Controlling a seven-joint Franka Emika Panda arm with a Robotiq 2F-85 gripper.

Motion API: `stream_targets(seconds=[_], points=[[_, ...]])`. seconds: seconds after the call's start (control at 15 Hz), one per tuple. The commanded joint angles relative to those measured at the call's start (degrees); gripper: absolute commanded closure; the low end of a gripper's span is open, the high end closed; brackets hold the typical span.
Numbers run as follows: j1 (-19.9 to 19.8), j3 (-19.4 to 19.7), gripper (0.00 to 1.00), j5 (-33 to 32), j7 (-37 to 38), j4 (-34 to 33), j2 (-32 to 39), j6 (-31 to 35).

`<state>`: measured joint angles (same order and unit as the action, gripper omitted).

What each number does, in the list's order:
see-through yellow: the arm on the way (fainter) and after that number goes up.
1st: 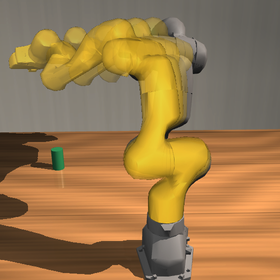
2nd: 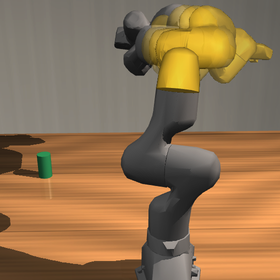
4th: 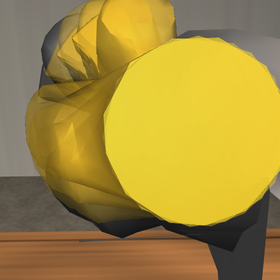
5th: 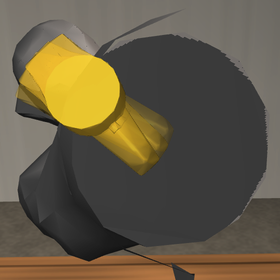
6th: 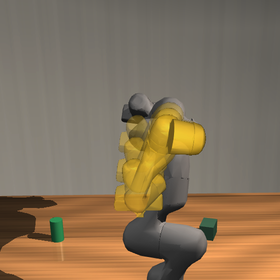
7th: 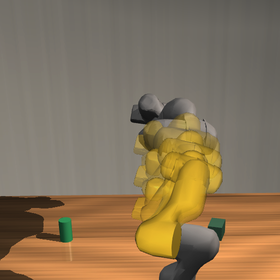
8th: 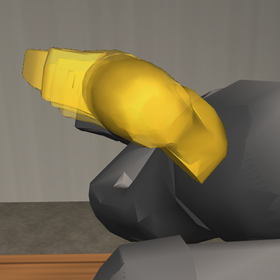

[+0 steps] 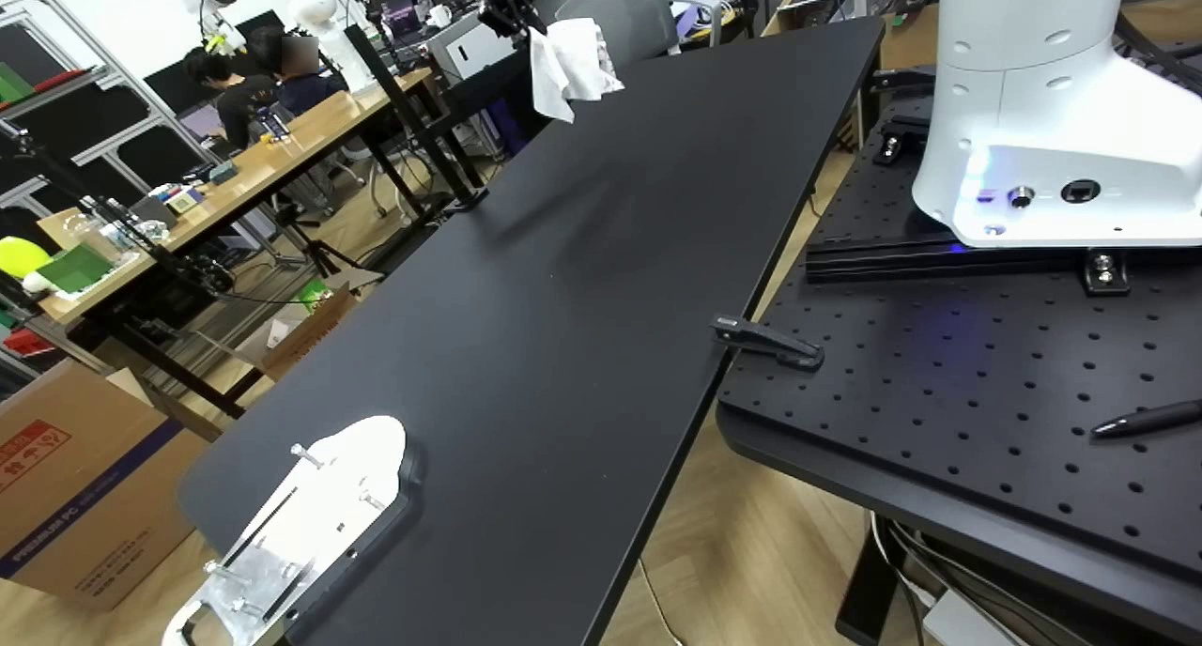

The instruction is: Hang the white cloth on the black stand

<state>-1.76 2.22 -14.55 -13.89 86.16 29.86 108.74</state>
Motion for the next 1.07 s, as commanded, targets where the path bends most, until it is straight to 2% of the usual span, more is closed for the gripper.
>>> stream_targets(seconds=[0.0,0.2,0.33,0.73,1.0], points=[[0.43,-0.25,0.33,-0.89,-0.63,-2.75,0.18,-2.68],[1.39,-0.43,0.12,-1.87,-0.86,-3.49,-0.88,-3.59],[2.04,-0.55,0.01,-2.36,-0.98,-4.29,-1.43,-4.72],[2.76,-1.98,0.0,-1.16,-2.79,-3.83,-4.04,-11.78],[2.74,-3.04,0.0,-1.63,-5.19,-0.78,-5.08,-11.27]])
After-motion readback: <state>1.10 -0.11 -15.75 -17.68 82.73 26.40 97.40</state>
